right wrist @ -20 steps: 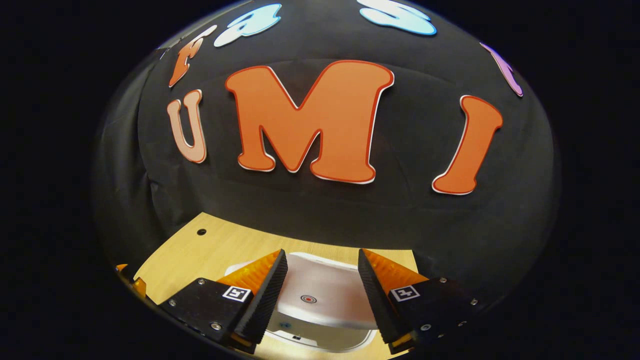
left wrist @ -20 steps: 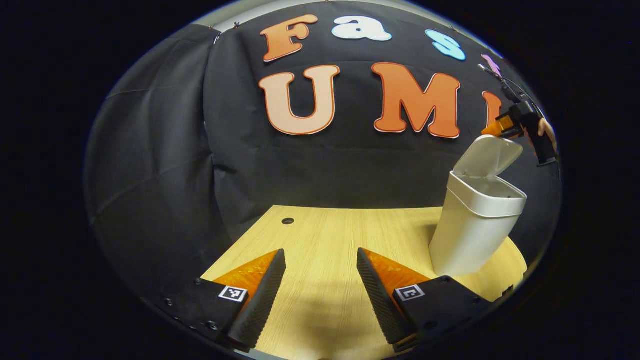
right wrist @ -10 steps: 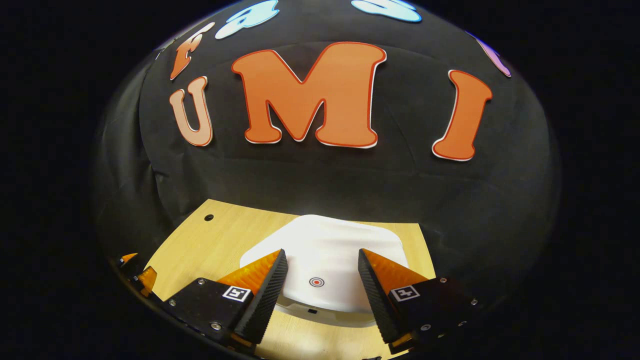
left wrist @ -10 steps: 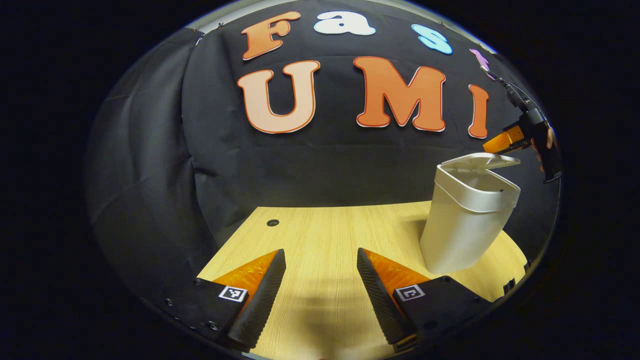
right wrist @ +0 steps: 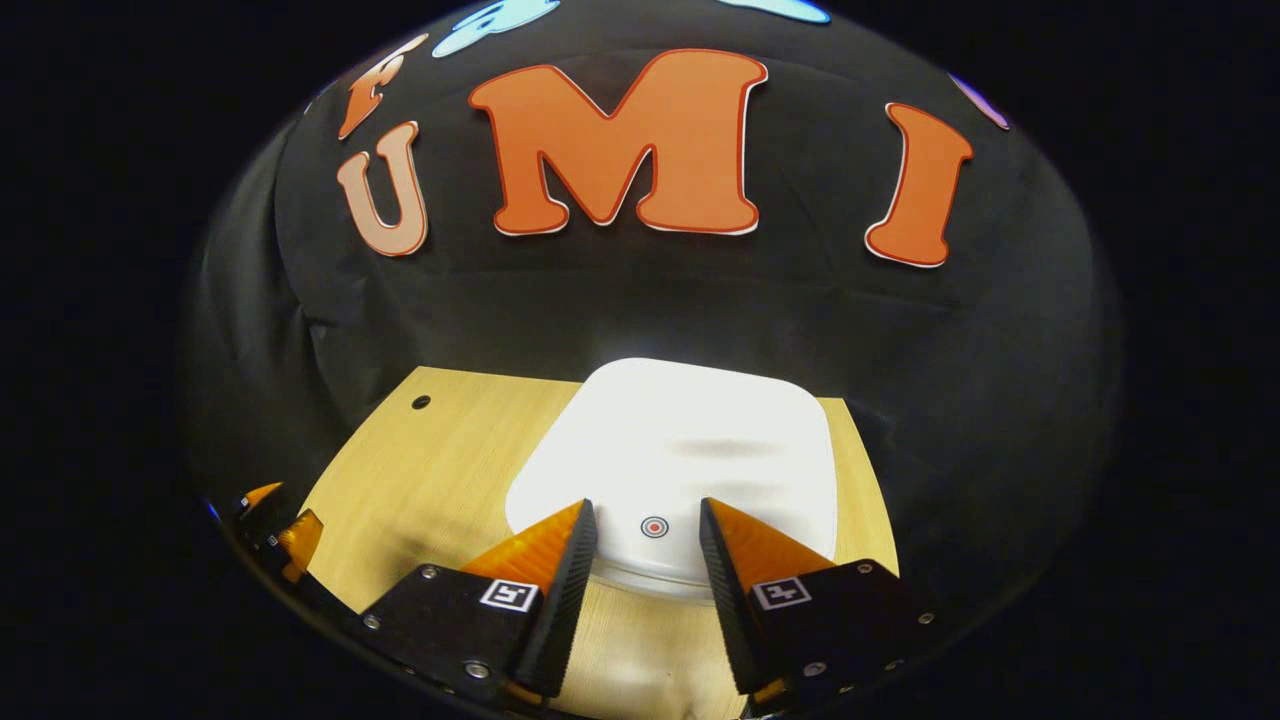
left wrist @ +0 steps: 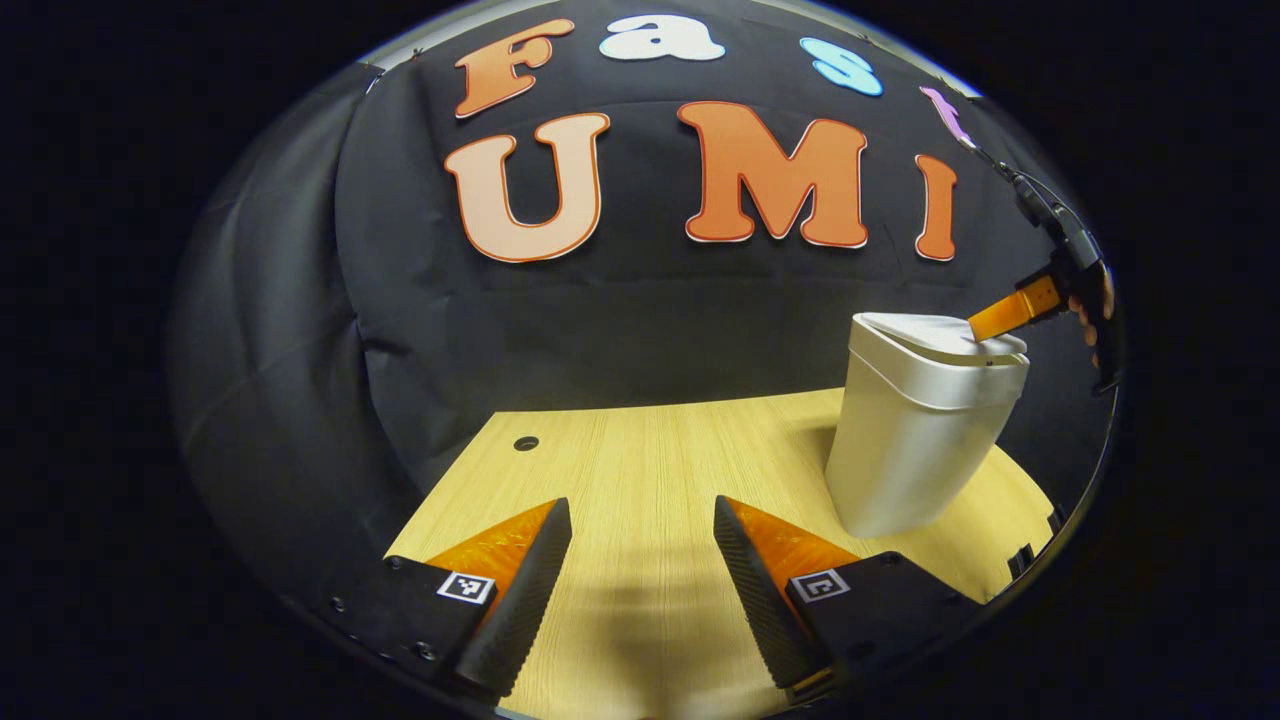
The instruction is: Press the lid of the desktop garbage bin to open it, pick up the crumpled paper on the desktop and throw it into the bin, then pick up the pop can on the desktop and drop it into the bin, and finally close the garbage bin lid.
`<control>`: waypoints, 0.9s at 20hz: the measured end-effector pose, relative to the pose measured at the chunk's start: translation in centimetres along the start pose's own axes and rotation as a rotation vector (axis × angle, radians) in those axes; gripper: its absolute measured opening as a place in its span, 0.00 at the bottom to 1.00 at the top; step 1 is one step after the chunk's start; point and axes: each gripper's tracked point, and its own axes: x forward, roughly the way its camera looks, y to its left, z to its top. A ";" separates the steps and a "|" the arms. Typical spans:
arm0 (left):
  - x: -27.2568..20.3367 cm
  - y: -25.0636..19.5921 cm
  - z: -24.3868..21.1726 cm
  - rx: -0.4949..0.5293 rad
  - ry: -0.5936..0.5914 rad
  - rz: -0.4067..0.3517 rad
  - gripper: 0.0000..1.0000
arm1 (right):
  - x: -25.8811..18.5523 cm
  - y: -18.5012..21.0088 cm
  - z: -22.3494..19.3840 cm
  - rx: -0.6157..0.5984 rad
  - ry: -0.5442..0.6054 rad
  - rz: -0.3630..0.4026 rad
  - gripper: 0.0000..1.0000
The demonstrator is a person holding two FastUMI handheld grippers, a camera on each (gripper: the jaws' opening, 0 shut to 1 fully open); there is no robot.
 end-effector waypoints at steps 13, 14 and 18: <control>0.5 -1.8 1.1 0.024 -0.008 -0.022 0.92 | 0.2 0.1 -1.0 0.021 0.009 -0.032 0.35; 0.5 -1.7 1.5 0.024 -0.016 -0.022 0.92 | 0.1 0.1 -0.8 0.009 -0.013 -0.034 0.35; 0.3 -1.6 3.6 0.018 -0.044 -0.033 0.92 | -0.1 0.5 -0.6 -0.031 -0.071 -0.047 0.36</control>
